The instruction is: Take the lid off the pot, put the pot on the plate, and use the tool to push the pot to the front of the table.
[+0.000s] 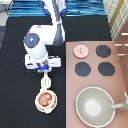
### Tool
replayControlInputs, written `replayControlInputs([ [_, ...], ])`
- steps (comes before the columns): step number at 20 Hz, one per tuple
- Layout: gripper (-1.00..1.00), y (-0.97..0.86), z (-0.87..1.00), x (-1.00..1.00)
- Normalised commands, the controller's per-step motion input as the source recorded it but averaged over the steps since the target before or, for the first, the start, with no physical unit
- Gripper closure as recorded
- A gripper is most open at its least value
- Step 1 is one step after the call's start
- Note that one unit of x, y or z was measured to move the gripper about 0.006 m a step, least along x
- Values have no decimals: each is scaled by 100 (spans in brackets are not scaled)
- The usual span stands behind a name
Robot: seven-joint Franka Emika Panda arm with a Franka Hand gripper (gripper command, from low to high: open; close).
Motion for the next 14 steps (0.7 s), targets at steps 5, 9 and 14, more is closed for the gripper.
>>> replayControlInputs([
  [5,100,55,-3,61],
  [9,100,9,-1,89],
  [14,100,-13,10,81],
])
